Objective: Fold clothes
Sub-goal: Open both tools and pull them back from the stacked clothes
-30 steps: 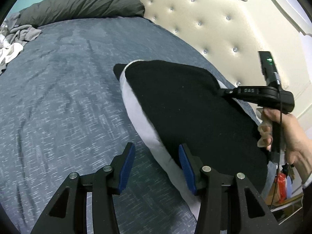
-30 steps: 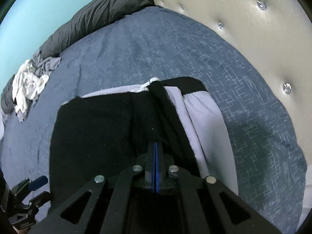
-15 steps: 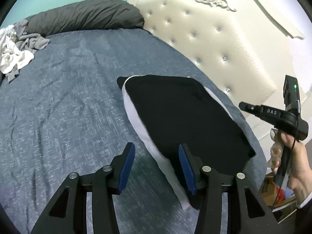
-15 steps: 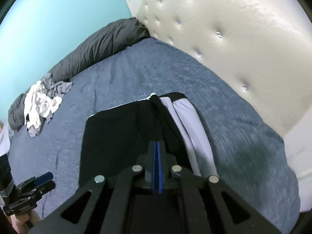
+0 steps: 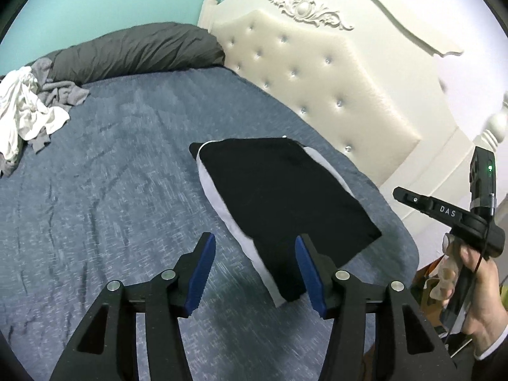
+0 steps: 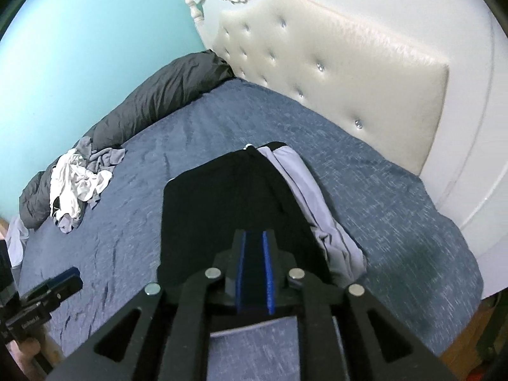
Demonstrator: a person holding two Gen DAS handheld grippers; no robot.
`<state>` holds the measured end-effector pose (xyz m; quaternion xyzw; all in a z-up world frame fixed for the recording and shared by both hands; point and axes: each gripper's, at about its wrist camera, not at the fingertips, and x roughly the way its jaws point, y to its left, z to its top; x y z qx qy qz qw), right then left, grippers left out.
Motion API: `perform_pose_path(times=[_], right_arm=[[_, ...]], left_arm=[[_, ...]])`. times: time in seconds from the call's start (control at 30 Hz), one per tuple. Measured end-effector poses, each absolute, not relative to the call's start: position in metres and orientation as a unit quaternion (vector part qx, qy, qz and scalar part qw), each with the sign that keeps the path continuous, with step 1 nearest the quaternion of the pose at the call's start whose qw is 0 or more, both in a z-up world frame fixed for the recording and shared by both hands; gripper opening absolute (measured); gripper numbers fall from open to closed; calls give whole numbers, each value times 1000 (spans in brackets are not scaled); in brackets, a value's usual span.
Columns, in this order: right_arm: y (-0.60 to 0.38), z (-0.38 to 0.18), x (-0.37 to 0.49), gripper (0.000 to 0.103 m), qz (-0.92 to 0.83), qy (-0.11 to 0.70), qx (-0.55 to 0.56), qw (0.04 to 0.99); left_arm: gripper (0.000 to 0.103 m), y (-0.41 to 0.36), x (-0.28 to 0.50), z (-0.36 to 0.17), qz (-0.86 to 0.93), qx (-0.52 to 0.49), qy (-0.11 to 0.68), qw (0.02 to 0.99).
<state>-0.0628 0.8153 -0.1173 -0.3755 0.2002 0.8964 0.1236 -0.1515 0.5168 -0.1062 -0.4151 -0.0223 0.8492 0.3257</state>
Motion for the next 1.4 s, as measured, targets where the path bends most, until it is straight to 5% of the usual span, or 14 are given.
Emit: perform_pose_path(times=[0.33, 0.4, 0.6, 1.13, 1.4], right_arm=[[782, -85, -21, 33, 903, 202, -358, 122], [777, -78, -12, 47, 905, 204, -353, 124], [759, -61, 13, 61, 910, 196, -338, 136], [711, -38, 72, 82, 918, 184, -309, 167], [673, -28, 103, 96, 925, 166, -291, 177]], left_arm=[[65, 498, -118, -72, 858, -393, -12, 331], [66, 495, -111, -65, 861, -385, -5, 332], [75, 487, -92, -48, 866, -369, -1, 338], [103, 453, -46, -18, 878, -339, 4, 339], [103, 434, -19, -13, 882, -326, 12, 341]])
